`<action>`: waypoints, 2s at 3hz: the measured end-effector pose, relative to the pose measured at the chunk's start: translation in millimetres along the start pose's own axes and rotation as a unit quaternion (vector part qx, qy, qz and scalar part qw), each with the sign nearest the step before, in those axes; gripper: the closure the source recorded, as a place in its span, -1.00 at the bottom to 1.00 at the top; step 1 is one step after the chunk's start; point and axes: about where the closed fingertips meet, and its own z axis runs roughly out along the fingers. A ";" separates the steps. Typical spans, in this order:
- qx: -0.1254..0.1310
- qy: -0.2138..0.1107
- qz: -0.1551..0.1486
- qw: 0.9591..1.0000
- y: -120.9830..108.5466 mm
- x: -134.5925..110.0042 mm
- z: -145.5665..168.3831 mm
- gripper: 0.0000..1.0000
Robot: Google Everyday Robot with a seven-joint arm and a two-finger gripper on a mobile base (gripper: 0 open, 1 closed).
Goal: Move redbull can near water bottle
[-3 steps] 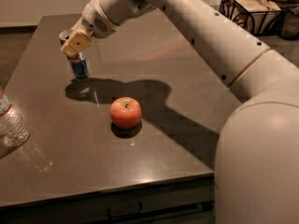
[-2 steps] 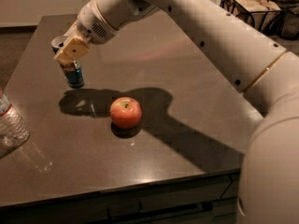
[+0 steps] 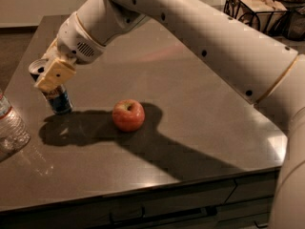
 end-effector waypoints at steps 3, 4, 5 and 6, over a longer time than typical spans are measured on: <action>-0.026 0.000 -0.002 1.000 19.6 -3.3 35.4 0.65; -0.035 0.004 0.011 0.999 20.1 2.6 43.0 0.19; -0.039 0.002 0.021 0.999 19.6 7.4 46.5 -0.28; -0.041 0.002 0.020 0.999 20.7 6.6 48.0 -0.74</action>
Offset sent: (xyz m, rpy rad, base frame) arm -0.0260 0.0258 -0.0201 -0.0040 0.0116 0.0385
